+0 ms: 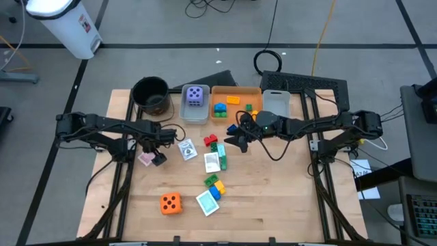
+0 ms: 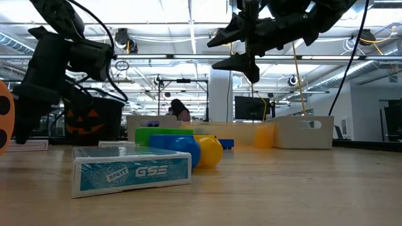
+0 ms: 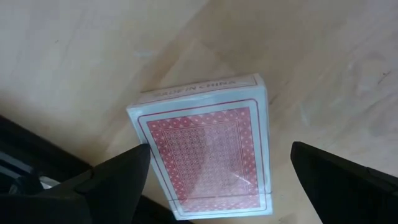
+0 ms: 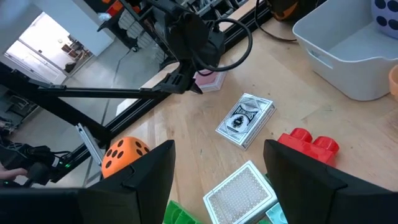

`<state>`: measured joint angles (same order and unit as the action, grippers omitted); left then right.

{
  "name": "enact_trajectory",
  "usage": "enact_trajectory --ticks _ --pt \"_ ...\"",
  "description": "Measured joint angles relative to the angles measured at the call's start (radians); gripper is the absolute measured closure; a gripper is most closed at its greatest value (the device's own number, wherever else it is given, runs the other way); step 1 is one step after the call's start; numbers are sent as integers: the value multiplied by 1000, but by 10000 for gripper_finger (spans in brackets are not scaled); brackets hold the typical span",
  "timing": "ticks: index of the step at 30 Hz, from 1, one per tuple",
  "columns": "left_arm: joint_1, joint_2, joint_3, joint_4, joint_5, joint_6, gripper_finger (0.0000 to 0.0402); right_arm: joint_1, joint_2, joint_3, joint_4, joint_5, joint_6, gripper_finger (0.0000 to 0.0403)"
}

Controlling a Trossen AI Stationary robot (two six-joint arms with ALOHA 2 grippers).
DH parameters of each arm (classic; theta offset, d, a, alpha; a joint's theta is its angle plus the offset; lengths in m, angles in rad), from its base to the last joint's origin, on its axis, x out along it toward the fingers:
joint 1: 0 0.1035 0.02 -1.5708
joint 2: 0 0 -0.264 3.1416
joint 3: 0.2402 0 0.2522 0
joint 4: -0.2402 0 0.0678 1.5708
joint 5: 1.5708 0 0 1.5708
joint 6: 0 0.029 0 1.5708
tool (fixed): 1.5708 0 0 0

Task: Pick & Place Toys
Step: Put the red deck of cards into the right gray bin

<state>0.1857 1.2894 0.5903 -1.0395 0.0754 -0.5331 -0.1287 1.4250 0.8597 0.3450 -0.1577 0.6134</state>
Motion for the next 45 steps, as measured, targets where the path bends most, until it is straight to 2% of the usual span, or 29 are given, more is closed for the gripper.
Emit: enact_trajectory --ticks 21,45 --pt "0 1 10 2 -6 -105 7 0 0 0 0 0 -6 167" --pt "0 1 22 -6 9 -131 7 0 0 0 0 0 -24 167"
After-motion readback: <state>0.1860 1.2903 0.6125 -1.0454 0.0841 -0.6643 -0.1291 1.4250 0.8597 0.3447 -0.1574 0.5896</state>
